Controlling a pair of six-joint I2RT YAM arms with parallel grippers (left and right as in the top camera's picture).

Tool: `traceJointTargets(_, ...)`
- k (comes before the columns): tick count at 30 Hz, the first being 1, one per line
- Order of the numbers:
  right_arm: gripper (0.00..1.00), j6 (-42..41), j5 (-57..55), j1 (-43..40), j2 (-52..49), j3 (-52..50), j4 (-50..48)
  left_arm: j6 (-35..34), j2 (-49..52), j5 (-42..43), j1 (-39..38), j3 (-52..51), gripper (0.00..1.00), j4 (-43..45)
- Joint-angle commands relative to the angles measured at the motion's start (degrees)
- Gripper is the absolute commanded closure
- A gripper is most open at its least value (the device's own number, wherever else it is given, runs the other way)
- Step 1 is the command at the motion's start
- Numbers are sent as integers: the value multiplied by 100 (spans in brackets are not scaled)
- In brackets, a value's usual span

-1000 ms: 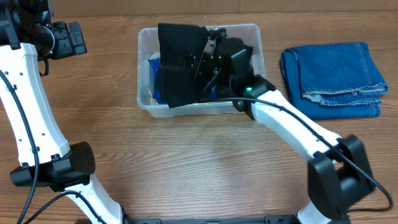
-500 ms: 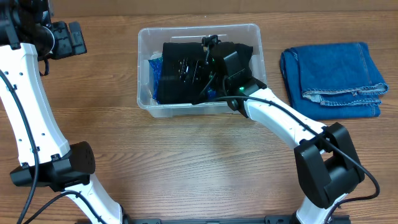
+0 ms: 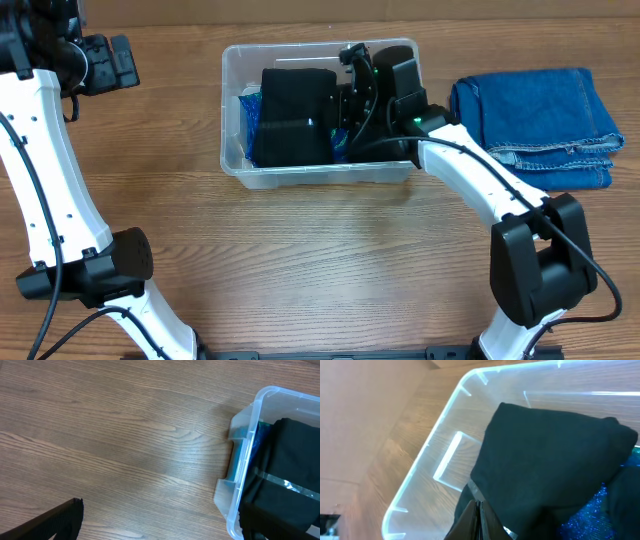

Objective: Pack container
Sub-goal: 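Place the black cloth into the bin with the right gripper and release, then grasp the folded blue jeans with the right gripper and lift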

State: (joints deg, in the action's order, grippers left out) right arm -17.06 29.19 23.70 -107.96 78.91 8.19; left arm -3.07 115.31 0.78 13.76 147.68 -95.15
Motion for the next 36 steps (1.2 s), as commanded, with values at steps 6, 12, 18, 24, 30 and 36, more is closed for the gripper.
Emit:
traceJointTargets(6, 96, 79, -667, 170, -675, 173, -146, -79, 42, -33, 9, -22, 0, 7)
traceJointTargets(12, 96, 103, -669, 168, -1329, 179, -146, -79, 42, -33, 9, -22, 0, 7)
traceJointTargets(18, 94, 518, -664, 168, -1172, 1792, 1613, -79, 42, -33, 9, -22, 0, 7)
traceJointTargets(24, 4, 511, -664, -243, -721, 3460, 3915, -79, 42, -33, 9, -20, 0, 4)
traceJointTargets(30, 0, 358, -372, -1775, 28, 3497, 5368, -79, 42, -33, 9, -22, 0, 7)
traceJointTargets(36, 0, -852, -981, -3770, 48, 3462, 7163, -81, 42, -33, 9, -22, 0, 7)
